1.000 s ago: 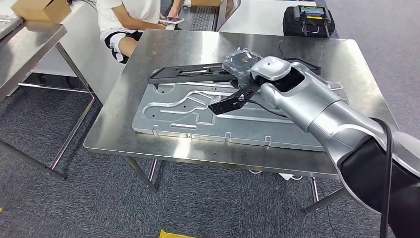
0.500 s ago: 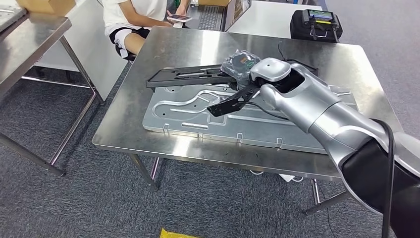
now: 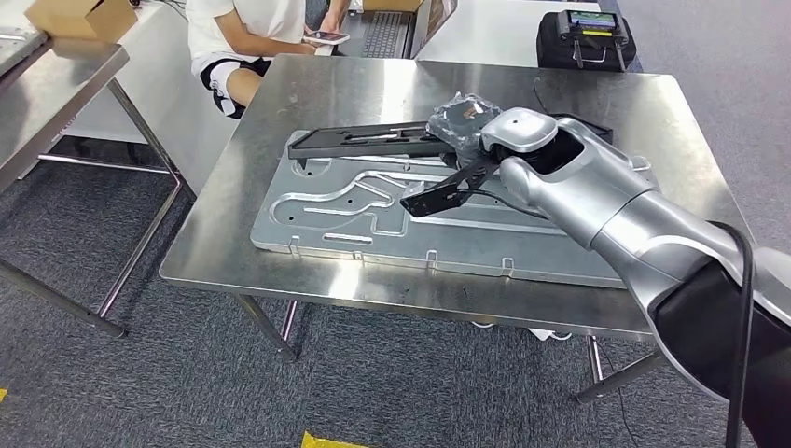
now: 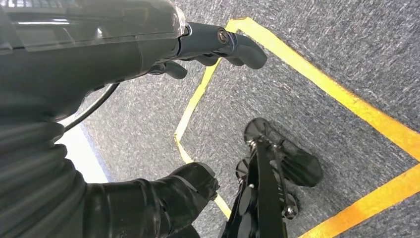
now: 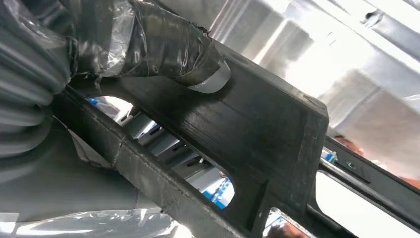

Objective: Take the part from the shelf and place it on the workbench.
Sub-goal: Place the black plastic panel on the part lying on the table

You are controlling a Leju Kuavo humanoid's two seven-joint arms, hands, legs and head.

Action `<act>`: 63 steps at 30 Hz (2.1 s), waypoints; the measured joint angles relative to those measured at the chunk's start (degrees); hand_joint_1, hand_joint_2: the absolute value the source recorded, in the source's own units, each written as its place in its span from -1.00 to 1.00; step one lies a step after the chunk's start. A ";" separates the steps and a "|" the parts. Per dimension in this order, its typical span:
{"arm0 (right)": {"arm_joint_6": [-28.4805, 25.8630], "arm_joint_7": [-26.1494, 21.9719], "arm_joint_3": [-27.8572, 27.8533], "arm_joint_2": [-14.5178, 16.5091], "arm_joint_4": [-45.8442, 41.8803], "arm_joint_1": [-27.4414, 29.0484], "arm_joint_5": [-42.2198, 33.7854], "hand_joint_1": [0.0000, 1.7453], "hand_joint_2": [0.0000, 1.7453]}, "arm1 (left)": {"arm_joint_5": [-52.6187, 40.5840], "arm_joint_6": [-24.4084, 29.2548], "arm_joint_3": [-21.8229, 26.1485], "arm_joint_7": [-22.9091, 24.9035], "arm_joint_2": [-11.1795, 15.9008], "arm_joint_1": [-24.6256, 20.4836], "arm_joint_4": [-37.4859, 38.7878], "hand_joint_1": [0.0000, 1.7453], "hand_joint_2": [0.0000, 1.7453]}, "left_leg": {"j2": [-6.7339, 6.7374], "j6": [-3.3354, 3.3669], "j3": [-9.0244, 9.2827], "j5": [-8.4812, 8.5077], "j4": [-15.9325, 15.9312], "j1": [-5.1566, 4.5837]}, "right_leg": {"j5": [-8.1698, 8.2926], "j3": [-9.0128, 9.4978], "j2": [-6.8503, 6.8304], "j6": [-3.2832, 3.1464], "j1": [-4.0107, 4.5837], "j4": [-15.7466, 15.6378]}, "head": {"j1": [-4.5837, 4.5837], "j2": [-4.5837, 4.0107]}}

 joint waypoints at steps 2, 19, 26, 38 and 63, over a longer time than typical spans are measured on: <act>-0.03 -0.01 0.07 -0.02 -0.14 0.06 -0.08 1.00 1.00 | -0.15 0.00 -0.02 -0.01 0.04 -0.01 0.00 -1.00 1.00 | 0.05 0.07 2.01 3.37 -4.63 0.06 | -0.17 0.03 0.07 0.14 -0.01 0.23 | -0.01 0.01; -0.45 -0.03 0.39 -1.07 -0.32 0.09 -0.19 1.00 1.00 | -0.76 0.01 -0.90 -0.07 0.10 -0.03 0.02 -1.00 1.00 | -0.13 2.68 7.93 6.62 -15.98 -0.16 | -0.70 -2.82 0.09 2.20 0.08 5.13 | 0.08 0.01; -0.67 -0.14 0.40 -1.05 -0.35 -0.32 -0.21 1.00 1.00 | -0.78 -0.20 -0.96 -0.11 0.05 -0.18 0.14 -1.00 1.00 | -0.01 0.91 6.73 4.47 -12.94 -0.34 | -0.05 0.09 0.06 0.52 -0.10 -0.26 | 0.04 0.01; -0.68 -0.20 0.56 -1.02 -0.33 -0.13 -0.27 1.00 1.00 | -0.88 -0.26 -0.96 -0.14 0.11 -0.07 0.24 -1.00 1.00 | 0.02 1.09 5.77 7.69 -15.06 -0.11 | -2.56 1.47 0.11 1.72 0.20 0.81 | 0.06 0.02; -1.59 -1.01 1.43 -1.23 -0.34 4.40 -1.19 1.00 1.00 | -2.36 -0.63 -1.23 0.09 0.48 0.08 0.31 -1.00 1.00 | 0.06 0.15 0.77 3.59 -3.69 0.13 | -0.66 0.33 0.15 0.22 -0.21 0.30 | 0.08 0.01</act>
